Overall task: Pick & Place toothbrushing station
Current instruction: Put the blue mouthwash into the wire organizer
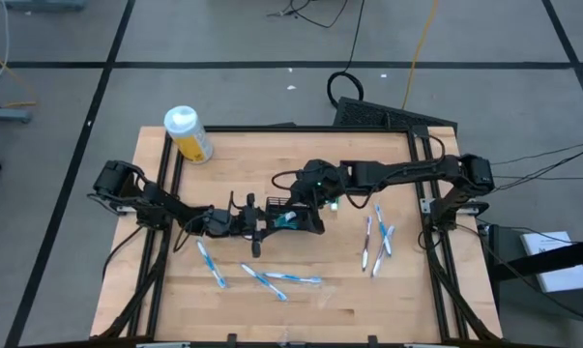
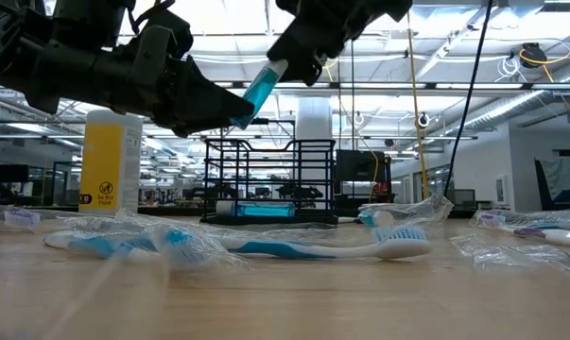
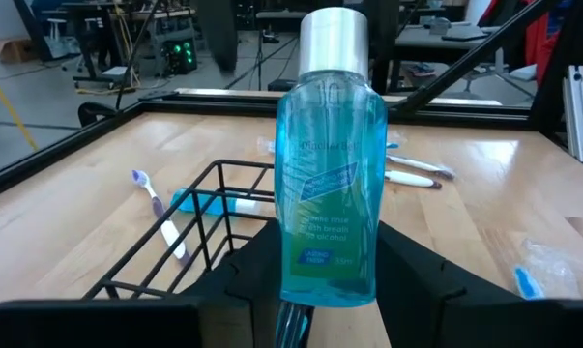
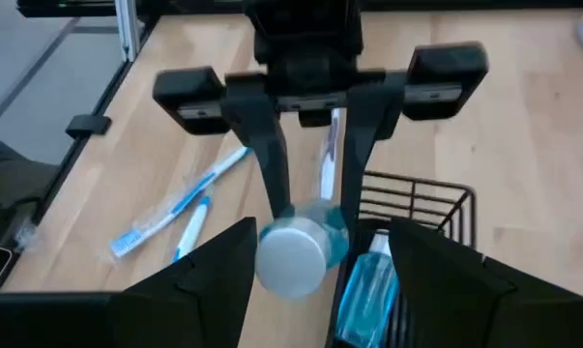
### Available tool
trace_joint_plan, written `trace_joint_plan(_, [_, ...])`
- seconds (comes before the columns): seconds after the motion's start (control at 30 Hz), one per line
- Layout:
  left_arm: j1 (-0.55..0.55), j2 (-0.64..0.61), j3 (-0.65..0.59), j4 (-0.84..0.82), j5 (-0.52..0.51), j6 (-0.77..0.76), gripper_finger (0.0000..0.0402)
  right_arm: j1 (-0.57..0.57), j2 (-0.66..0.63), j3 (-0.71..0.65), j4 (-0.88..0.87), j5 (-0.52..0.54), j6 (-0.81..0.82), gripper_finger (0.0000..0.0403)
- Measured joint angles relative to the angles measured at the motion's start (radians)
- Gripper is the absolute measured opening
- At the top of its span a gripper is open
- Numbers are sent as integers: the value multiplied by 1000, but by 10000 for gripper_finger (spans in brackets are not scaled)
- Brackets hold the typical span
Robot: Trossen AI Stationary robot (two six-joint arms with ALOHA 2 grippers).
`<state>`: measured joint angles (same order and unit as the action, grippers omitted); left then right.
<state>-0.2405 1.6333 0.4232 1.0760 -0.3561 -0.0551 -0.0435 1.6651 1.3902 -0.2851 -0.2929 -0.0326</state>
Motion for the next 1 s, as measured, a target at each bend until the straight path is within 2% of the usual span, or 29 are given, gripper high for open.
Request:
trace_joint_plan(0.67, [0, 0, 0, 7, 8, -6, 136, 13, 0, 4, -43, 7, 13, 225])
trace_joint_plan(1.0, [0, 0, 0, 6, 7, -6, 136, 13, 11, 4, -46, 4, 13, 177])
